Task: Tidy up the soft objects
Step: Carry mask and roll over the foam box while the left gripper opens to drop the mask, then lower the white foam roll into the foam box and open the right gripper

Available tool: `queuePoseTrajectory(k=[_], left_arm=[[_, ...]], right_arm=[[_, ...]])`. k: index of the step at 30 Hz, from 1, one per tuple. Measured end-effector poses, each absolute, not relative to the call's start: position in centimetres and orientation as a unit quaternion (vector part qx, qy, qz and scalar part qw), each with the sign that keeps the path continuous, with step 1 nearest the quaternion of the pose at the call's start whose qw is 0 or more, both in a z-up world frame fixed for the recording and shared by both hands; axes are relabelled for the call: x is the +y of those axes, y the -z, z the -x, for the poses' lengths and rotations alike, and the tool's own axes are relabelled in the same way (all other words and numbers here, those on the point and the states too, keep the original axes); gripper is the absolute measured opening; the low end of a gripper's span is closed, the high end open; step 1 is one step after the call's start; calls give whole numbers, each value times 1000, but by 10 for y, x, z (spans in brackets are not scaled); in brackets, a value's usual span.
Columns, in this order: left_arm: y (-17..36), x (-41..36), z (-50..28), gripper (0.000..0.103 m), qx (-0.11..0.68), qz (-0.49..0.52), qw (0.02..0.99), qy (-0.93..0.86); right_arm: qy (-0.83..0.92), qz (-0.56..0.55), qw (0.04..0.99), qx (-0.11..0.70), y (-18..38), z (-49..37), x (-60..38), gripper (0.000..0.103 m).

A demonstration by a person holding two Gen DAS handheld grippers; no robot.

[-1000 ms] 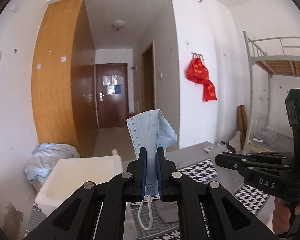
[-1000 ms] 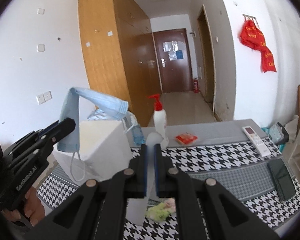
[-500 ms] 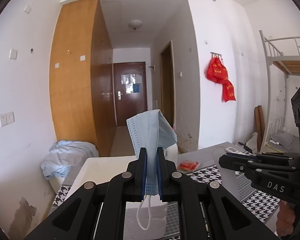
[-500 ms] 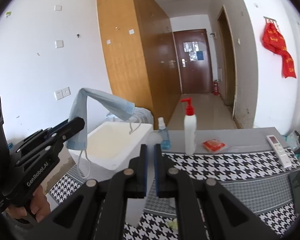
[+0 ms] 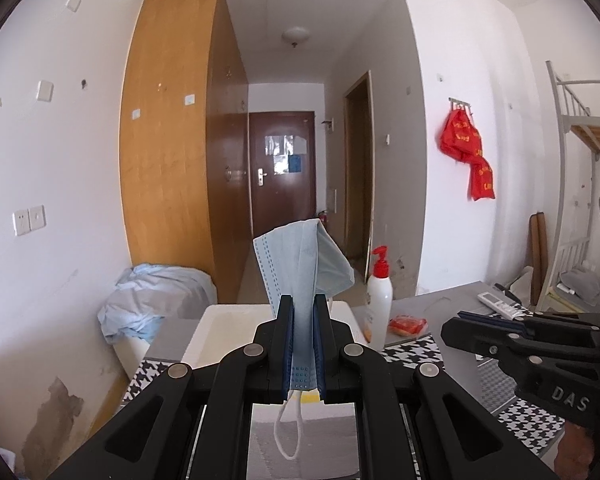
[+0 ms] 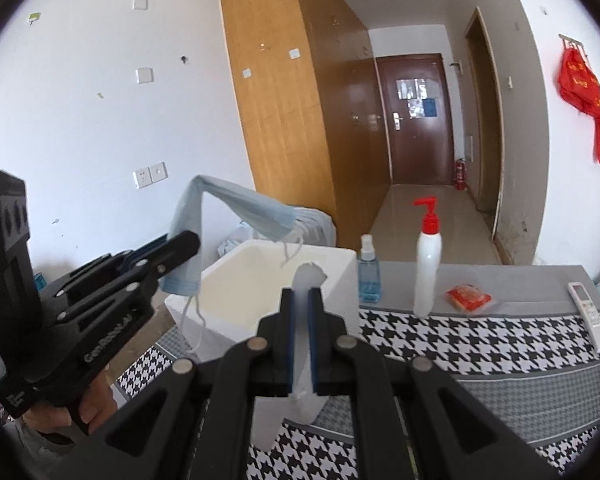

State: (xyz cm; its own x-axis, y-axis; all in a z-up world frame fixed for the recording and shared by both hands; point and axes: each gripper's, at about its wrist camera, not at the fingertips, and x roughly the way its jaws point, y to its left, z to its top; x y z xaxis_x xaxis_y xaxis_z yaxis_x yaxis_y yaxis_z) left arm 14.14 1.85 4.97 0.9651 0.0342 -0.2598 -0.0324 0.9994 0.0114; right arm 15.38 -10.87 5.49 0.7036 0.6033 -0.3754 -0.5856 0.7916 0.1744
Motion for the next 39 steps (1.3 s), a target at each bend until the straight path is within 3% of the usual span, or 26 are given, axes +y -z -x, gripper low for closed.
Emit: queuePoseTrajectory(k=[25,33,34,35,36,38,39], left_arm=[[-20,48,-208,10,236,19,971,-21],[-17,49,-210,14,250,15,968,-31],[-17,48,-208,16,247,13,968,-34],[-17,48,-207,30,245,11,969,-33],[-18,48,-205,54,242,11,970,-33],[-21,50,-197,84,223,13,974,-41],[-23,50,-193,90,210,13,977,-43]], right_arm=[[-310,-5,923,227,-50,-170,-96,8],[-304,-5,925,228,-51,-171,-96,8],[-305,-5,925,228,-51,-171,-96,8],[-304,-5,925,227,-51,-171,-96,8],[-303,-4,926,226,-52,-170,-95,8],[-303,-3,926,225,-52,-169,-95,8],[-303,-3,926,225,-53,-169,-95,9]])
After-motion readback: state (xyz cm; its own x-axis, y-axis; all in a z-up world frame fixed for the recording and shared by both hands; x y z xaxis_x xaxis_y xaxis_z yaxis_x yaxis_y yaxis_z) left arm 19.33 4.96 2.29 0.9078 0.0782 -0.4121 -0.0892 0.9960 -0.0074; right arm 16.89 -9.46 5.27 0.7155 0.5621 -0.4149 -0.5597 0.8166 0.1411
